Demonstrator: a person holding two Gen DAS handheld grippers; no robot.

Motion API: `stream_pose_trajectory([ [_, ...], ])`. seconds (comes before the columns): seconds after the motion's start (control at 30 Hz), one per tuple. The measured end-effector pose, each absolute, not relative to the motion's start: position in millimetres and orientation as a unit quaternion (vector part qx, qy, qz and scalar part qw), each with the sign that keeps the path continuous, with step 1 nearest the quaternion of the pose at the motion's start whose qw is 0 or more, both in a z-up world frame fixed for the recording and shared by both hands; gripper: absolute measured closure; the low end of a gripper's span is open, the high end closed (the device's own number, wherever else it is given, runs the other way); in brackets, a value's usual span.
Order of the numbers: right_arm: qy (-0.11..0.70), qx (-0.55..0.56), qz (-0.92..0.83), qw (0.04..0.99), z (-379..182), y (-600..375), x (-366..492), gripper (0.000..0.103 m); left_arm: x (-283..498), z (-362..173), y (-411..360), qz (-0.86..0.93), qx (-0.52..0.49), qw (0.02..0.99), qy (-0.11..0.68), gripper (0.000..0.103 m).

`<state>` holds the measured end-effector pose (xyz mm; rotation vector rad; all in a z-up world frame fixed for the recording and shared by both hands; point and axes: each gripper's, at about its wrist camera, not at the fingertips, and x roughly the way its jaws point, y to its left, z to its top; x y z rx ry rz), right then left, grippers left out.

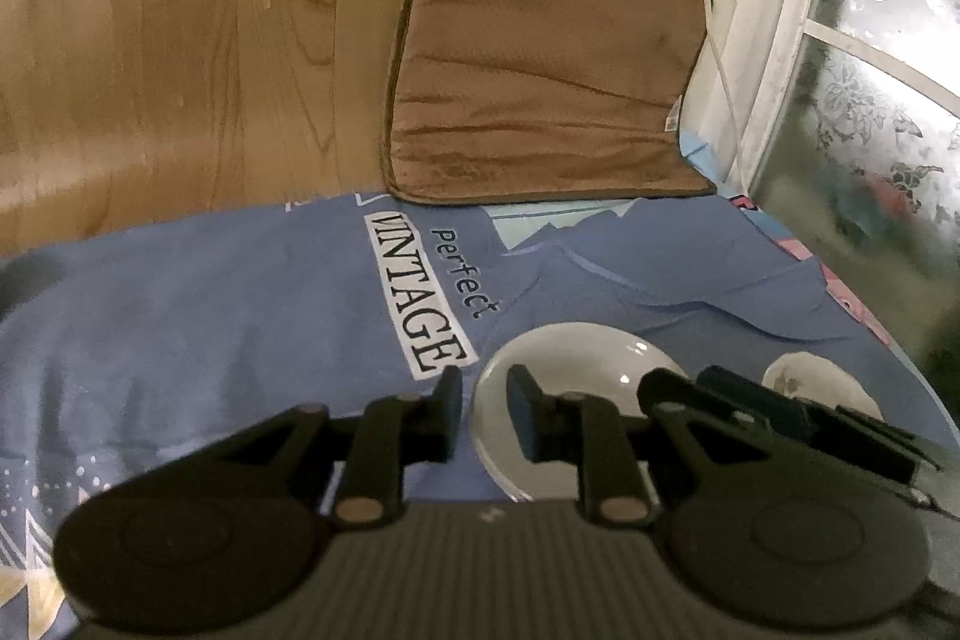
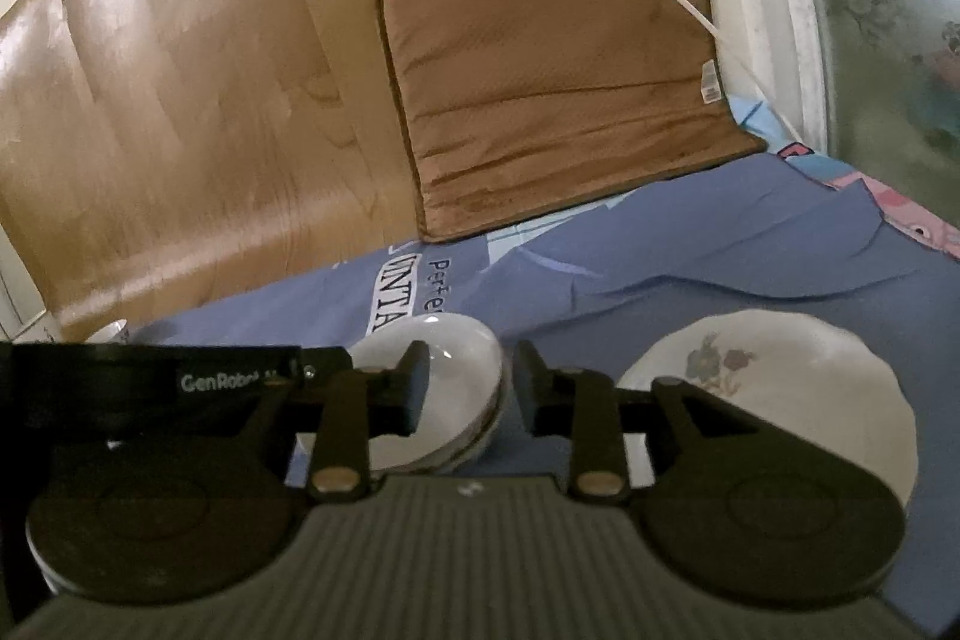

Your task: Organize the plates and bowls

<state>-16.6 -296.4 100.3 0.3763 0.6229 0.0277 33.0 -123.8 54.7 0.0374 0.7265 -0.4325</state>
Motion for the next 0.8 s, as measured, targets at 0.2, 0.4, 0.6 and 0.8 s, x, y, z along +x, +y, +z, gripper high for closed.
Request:
stream_pose_trajectory([
  [0.2, 0.285, 0.193, 0.010, 0.939, 106.3, -297.6, -21.3, 0.068, 26.1, 58.3, -120.0, -0.211, 0.019, 0.915, 0.344, 0.085],
  [0.4, 0.271, 0.188, 0.015, 0.944, 113.8, -291.3, -24.4, 0.068, 21.1, 63.4, -103.6, -0.207, 0.012, 0.920, 0.332, 0.082],
  [0.6, 0.275, 0.171, 0.044, 0.945, 118.9, -272.3, -21.4, 0.068, 25.4, 60.1, -52.8, -0.166, -0.002, 0.930, 0.329, 0.079],
  [0.8, 0.315, 0.160, 0.126, 0.927, 119.5, -234.2, -8.6, 0.067, 41.5, 47.8, 32.4, -0.073, -0.013, 0.937, 0.343, 0.078],
])
